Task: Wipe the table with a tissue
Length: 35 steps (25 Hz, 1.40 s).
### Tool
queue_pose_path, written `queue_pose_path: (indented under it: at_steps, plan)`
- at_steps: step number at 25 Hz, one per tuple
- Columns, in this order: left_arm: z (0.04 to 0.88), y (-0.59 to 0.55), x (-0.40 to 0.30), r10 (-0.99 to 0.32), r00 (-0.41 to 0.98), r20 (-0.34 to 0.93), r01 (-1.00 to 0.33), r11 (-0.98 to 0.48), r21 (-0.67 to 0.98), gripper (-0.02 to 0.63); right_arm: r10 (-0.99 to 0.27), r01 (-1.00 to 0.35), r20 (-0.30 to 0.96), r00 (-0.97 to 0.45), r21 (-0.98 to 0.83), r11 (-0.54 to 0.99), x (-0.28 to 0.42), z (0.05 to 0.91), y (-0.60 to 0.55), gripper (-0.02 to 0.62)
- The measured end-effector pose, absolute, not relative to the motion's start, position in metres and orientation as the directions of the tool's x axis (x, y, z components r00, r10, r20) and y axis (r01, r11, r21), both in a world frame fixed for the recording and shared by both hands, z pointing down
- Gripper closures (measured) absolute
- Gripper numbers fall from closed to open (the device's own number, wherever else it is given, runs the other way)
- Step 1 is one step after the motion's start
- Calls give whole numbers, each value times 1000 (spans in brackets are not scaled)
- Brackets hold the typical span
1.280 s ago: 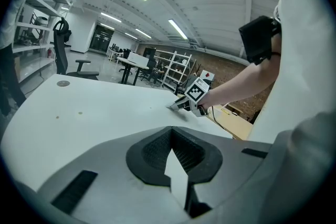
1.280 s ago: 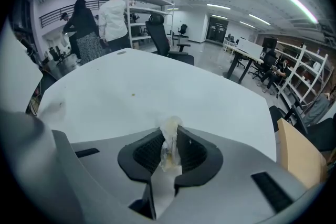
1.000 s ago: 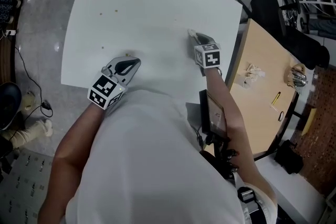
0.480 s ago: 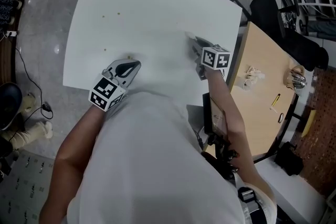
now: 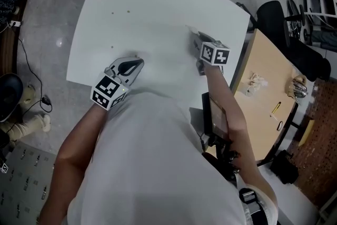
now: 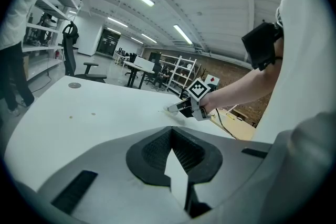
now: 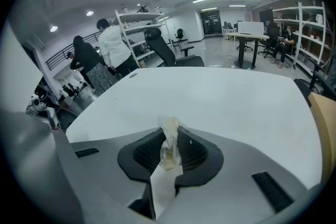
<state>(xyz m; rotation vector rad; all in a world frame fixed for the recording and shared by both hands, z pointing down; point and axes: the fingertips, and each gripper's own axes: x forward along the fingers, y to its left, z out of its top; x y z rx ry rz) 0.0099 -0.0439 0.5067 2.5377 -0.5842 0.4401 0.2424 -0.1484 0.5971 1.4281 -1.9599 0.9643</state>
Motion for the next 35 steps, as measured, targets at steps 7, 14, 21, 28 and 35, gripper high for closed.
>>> queue_pose_path:
  at_steps: [7,14,21,28,35]
  plan:
    - [511,-44,-1,-333,844,420,-502,-764,405,598,-584,-967,778,-231,-121,223,255,593,-182,529]
    - [509,-49,0,-344,842,416,-510,-759,405,598,-573,-949,791,-214,-31,312,246,595,-200,529]
    - [512,-51,-4,-345,837,425,-517,-752,408,598,-596,-942,786,-163,57,332,255,598,-214,529]
    - [514,-53,-4,-342,838,426,-515,-753,409,598,-580,-886,800,-154,147,439,240,606,-204,531]
    - [513,-49,5,-323,851,415,-493,-766,414,598,-549,-829,810,-205,154,538,220,607,-186,531]
